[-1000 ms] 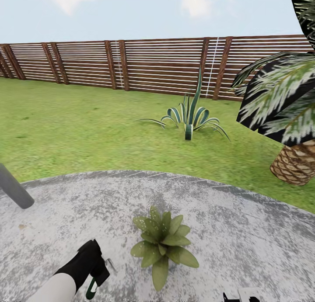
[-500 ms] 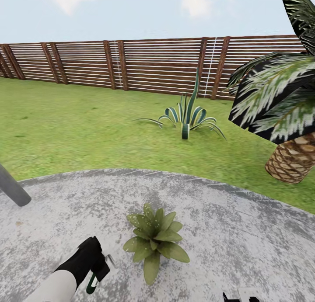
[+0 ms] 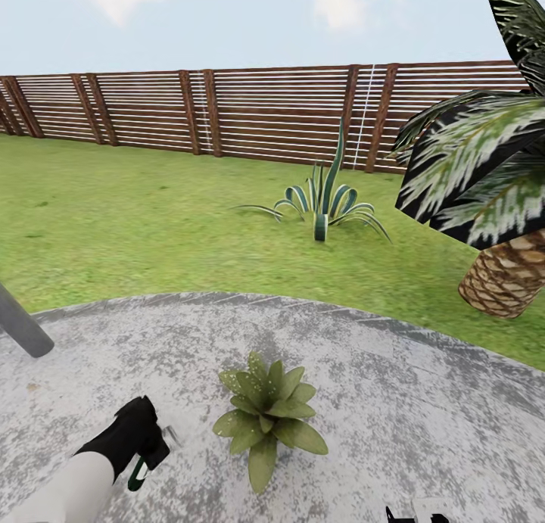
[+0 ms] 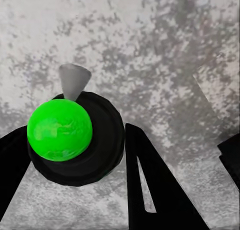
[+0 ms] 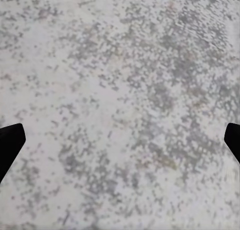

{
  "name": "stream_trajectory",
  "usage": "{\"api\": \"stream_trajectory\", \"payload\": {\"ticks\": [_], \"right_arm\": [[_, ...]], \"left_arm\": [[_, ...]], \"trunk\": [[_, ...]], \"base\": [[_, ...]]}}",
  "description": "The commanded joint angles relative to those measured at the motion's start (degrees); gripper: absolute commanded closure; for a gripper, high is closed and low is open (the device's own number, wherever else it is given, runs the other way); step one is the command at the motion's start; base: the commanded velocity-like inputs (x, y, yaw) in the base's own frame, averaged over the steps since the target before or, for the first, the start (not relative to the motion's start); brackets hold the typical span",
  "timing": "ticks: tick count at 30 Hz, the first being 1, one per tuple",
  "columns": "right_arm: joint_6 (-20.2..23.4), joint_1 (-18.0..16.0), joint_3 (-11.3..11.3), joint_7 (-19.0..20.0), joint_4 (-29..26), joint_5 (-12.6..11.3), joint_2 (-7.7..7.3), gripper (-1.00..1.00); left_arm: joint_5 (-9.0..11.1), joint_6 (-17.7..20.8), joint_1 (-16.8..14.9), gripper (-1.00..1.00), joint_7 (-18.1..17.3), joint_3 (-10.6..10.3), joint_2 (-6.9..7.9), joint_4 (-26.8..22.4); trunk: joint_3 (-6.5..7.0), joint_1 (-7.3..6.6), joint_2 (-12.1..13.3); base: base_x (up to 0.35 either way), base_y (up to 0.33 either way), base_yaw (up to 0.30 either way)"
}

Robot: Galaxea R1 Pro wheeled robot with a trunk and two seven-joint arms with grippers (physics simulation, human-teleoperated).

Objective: Pick up the pesticide atomizer in the garden and spray insectifuge to fully cover both potted plants in the garden.

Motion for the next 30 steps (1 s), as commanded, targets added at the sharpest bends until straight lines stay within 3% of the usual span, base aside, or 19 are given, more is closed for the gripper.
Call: {"api": "stream_trajectory", "payload": {"ticks": [1, 4, 13, 24, 30], "right_arm": [[-0.15, -0.02, 0.51, -0.17, 0.01, -0.51, -0.02, -1.0], [-0.15, -0.02, 0.51, -0.17, 0.03, -0.51, -0.02, -1.0], [-0.15, -0.02, 0.52, -0.17, 0.02, -0.51, -0.02, -1.0], [-0.15, -0.02, 0.54, -0.17, 0.0, -0.51, -0.02, -1.0], [-0.15, -0.02, 0.55, -0.17, 0.0, -0.51, -0.02, -1.0]], "left_arm": [[-0.07, 0.19, 0.03, 1.0, -0.41, 0.29, 0.87, -0.02], [0.09, 0.15, 0.06, 1.0, -0.39, 0.39, 2.42, -0.01], [0.0, -0.29, 0.43, 1.0, -0.05, 0.1, 1.05, 1.56], [-0.27, -0.06, -1.23, 1.0, -0.33, -0.13, 1.01, -2.93], [-0.67, -0.38, -0.64, 1.0, 0.01, -0.28, 1.46, 1.49]], "trunk": [[-0.05, -0.01, -0.02], [-0.05, -0.01, -0.02], [-0.05, -0.01, -0.02], [-0.05, -0.01, -0.02], [-0.05, -0.01, -0.02]], "base": [[0.0, 0.0, 0.0], [0.0, 0.0, 0.0], [0.0, 0.0, 0.0], [0.0, 0.0, 0.0], [0.0, 0.0, 0.0]]}}
